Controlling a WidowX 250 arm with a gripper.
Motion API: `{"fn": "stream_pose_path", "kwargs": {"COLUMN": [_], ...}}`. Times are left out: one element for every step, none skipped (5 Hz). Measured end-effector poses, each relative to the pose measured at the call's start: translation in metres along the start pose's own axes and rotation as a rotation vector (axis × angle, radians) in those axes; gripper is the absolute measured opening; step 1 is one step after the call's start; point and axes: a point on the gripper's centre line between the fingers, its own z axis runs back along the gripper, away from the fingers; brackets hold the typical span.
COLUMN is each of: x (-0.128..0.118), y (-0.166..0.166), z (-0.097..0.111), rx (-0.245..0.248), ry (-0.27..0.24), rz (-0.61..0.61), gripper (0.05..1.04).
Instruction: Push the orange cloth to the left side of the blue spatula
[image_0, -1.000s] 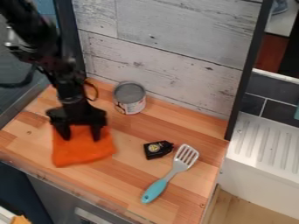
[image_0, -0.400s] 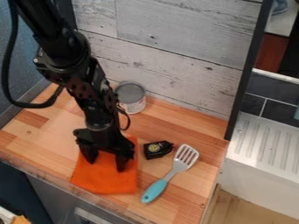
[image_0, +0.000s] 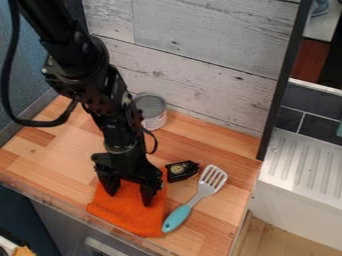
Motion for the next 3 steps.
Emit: {"fn": "stream_pose_path", "kwargs": {"x": [0.011,0.013,0.012], "y": [0.002,-0.004,-0.003], "z": [0.023,0.040,0.077], "rx": [-0.039,-0.066,-0.014], "ry": [-0.058,-0.083,-0.147], "rz": [0.038,0.035,0.033], "gripper": [0.999,0.999,0.999]}}
